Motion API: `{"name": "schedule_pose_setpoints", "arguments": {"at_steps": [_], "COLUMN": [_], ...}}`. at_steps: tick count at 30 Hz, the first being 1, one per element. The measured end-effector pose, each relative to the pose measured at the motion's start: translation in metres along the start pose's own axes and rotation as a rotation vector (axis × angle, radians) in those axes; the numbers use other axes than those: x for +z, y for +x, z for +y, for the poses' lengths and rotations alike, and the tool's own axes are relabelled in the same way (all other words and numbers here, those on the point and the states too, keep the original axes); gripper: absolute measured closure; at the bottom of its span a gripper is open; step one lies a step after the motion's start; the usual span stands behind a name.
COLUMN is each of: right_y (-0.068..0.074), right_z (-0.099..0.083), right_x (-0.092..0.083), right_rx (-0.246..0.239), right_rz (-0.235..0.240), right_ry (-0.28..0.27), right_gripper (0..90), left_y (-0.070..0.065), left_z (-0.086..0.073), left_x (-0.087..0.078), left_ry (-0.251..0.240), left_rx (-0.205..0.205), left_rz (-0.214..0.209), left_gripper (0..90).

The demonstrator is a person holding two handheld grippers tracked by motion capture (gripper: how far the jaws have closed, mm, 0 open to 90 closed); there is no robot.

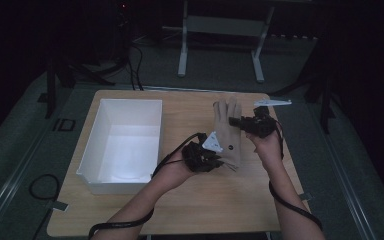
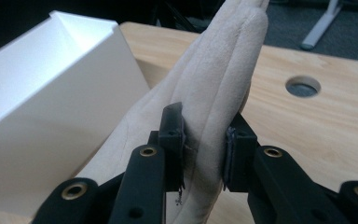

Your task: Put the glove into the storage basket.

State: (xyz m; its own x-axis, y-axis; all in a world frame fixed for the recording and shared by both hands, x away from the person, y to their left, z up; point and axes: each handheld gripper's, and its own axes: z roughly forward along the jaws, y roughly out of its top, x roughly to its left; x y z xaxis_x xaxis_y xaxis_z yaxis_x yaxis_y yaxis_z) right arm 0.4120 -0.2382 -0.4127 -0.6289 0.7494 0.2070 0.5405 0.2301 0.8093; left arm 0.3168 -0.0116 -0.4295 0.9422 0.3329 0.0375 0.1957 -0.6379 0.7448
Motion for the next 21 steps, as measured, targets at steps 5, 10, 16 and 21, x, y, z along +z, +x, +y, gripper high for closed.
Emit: {"name": "schedule_pose_setpoints", "arguments": {"at_steps": [5,10,16,21], "right_y": [0.012,0.023,0.038,0.049], "right_z": [0.01,0.018,0.028,0.037], "right_x": [0.002,0.008,0.017,0.026], "right_rx": [-0.014,-0.024,-0.037,-0.038], "right_rz": [0.011,0.037,0.056,0.079], "right_ry": [-0.014,-0.021,-0.028,-0.033], "right_gripper": [73.6,73.5,73.5,73.5], "left_y": [0.001,0.001,0.006,0.011], "left_z": [-0.003,-0.009,-0.016,-0.024], "left_x": [-0.015,-0.025,-0.042,-0.06], "left_ry": [0.002,0.005,0.006,0.001], "left_rx": [-0.003,-0.006,-0.021,-0.039], "left_rz": [0.021,0.036,0.054,0.075], "left_gripper": [82.0,82.0,82.0,82.0]}}
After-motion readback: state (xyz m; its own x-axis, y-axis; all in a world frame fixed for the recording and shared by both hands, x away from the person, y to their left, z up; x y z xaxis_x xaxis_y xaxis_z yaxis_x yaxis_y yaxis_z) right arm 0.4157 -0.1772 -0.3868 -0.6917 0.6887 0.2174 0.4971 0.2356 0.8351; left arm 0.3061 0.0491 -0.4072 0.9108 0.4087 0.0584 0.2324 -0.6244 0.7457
